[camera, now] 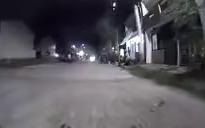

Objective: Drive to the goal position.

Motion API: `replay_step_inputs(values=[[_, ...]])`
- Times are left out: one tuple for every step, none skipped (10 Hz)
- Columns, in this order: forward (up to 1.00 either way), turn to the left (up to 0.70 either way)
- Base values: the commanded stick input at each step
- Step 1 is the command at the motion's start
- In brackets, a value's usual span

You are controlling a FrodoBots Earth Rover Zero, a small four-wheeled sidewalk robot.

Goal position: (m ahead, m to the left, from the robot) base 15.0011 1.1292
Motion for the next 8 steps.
replay_step_inputs(values=[[0.85, 0.00], [0.85, 0.00], [0.85, 0.00], [0.85, 0.00], [0.85, 0.00], [0.85, 0.00], [0.85, 0.00], [0.85, 0.00]])
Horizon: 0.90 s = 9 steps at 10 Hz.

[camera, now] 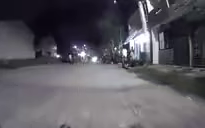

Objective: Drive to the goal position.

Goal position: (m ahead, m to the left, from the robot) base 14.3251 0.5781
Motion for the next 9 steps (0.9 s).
replay_step_inputs(values=[[0.85, 0.00], [0.85, 0.00], [0.85, 0.00], [0.85, 0.00], [0.85, 0.00], [0.85, 0.00], [0.85, 0.00], [0.85, 0.00], [0.85, 0.00]])
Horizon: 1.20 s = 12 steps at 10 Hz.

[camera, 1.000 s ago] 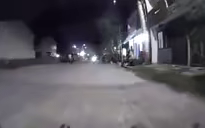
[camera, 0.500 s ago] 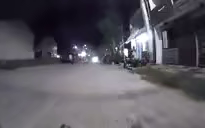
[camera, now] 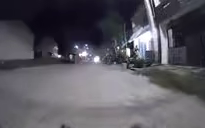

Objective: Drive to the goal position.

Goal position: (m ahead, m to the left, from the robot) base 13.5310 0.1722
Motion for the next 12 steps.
replay_step_inputs(values=[[0.85, 0.00], [0.85, 0.00], [0.85, 0.00], [0.85, 0.00], [0.85, 0.00], [0.85, 0.00], [0.85, 0.00], [0.85, 0.00], [0.85, 0.00], [0.85, 0.00], [0.85, 0.00], [0.85, 0.00]])
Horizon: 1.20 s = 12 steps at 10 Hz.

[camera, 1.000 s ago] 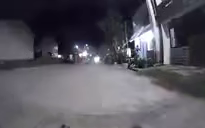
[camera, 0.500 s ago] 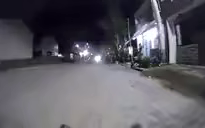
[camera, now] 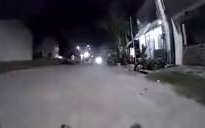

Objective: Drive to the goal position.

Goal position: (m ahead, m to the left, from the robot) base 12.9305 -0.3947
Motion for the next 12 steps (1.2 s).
replay_step_inputs(values=[[0.85, 0.00], [0.85, 0.00], [0.85, 0.00], [0.85, -0.07], [0.85, -0.33], [0.85, -0.34], [0.85, -0.34], [0.85, -0.24], [0.85, 0.00], [0.85, 0.00], [0.85, 0.00], [0.85, 0.00]])
